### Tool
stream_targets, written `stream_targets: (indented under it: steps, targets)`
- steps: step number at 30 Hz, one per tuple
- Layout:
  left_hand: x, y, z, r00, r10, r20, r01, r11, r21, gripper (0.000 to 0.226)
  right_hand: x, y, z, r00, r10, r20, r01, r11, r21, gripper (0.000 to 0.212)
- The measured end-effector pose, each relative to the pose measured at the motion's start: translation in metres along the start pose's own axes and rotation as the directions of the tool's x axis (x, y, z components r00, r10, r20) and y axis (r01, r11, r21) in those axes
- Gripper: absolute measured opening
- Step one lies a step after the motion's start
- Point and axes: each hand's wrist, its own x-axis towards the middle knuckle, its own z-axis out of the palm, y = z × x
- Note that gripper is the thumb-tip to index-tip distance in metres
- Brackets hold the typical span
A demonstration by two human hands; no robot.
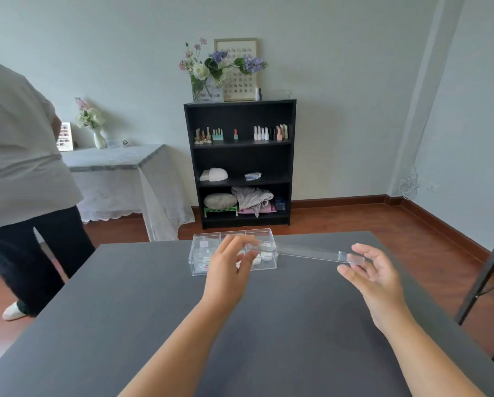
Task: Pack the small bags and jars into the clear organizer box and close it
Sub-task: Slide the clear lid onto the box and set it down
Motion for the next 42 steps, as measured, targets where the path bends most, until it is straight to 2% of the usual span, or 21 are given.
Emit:
stream_targets:
  steps: [3, 7, 10, 12, 15, 17, 19, 22, 26, 29, 33, 35, 38, 42]
  targets:
    - [-0.001, -0.003, -0.022, 0.999, -0.027, -0.046, 0.027, 1.000, -0.009, 0.041, 0.000, 0.003, 0.023, 1.000, -0.005, 0.001, 0.005, 0.992, -0.123, 0.030]
    - [-0.001, -0.009, -0.046, 0.984, -0.132, -0.120, 0.128, 0.991, -0.041, 0.033, 0.001, 0.001, 0.057, 0.998, -0.058, -0.001, 0.057, 0.987, -0.149, 0.025]
    - [0.003, -0.014, -0.061, 0.917, -0.320, -0.237, 0.282, 0.942, -0.183, 0.023, 0.006, -0.008, 0.080, 0.997, -0.076, 0.023, 0.078, 0.992, -0.101, 0.021]
    - [0.004, -0.022, -0.069, 0.870, -0.415, -0.267, 0.358, 0.903, -0.236, 0.018, 0.011, -0.015, 0.093, 0.995, -0.088, 0.048, 0.091, 0.994, -0.057, 0.020]
    - [0.000, -0.033, -0.075, 0.857, -0.457, -0.238, 0.402, 0.882, -0.246, 0.020, 0.020, -0.023, 0.111, 0.995, -0.084, 0.059, 0.085, 0.996, -0.018, 0.018]
    - [-0.001, -0.038, -0.077, 0.867, -0.456, -0.202, 0.405, 0.880, -0.248, 0.032, 0.029, -0.025, 0.122, 0.998, -0.058, 0.004, 0.058, 0.998, 0.000, 0.016]
    - [-0.001, -0.042, -0.079, 0.878, -0.453, -0.154, 0.410, 0.879, -0.245, 0.043, 0.038, -0.024, 0.133, 0.998, -0.009, -0.056, 0.010, 1.000, 0.024, 0.011]
    - [0.003, -0.049, -0.079, 0.861, -0.497, -0.103, 0.461, 0.851, -0.251, 0.049, 0.047, -0.020, 0.148, 0.989, 0.101, -0.111, -0.094, 0.993, 0.067, 0.006]
    - [0.008, -0.061, -0.078, 0.786, -0.595, -0.166, 0.556, 0.799, -0.230, 0.043, 0.048, -0.008, 0.161, 0.963, 0.214, -0.167, -0.202, 0.976, 0.086, 0.012]
    - [0.012, -0.070, -0.080, 0.730, -0.637, -0.249, 0.589, 0.770, -0.243, 0.032, 0.041, 0.000, 0.166, 0.975, 0.210, -0.077, -0.206, 0.977, 0.058, 0.015]
    - [0.018, -0.079, -0.077, 0.703, -0.658, -0.269, 0.596, 0.752, -0.283, 0.030, 0.025, 0.014, 0.163, 0.990, 0.046, 0.130, -0.032, 0.993, -0.111, 0.049]
    - [0.022, -0.083, -0.075, 0.695, -0.665, -0.273, 0.601, 0.746, -0.287, 0.033, 0.021, 0.022, 0.161, 0.979, -0.057, 0.197, 0.103, 0.968, -0.229, 0.055]
    - [0.027, -0.089, -0.073, 0.698, -0.661, -0.278, 0.604, 0.751, -0.268, 0.031, 0.023, 0.031, 0.158, 0.967, -0.142, 0.210, 0.212, 0.910, -0.357, 0.059]
    - [0.034, -0.095, -0.074, 0.696, -0.669, -0.260, 0.636, 0.743, -0.209, 0.031, 0.024, 0.036, 0.155, 0.962, -0.128, 0.239, 0.222, 0.879, -0.423, 0.073]
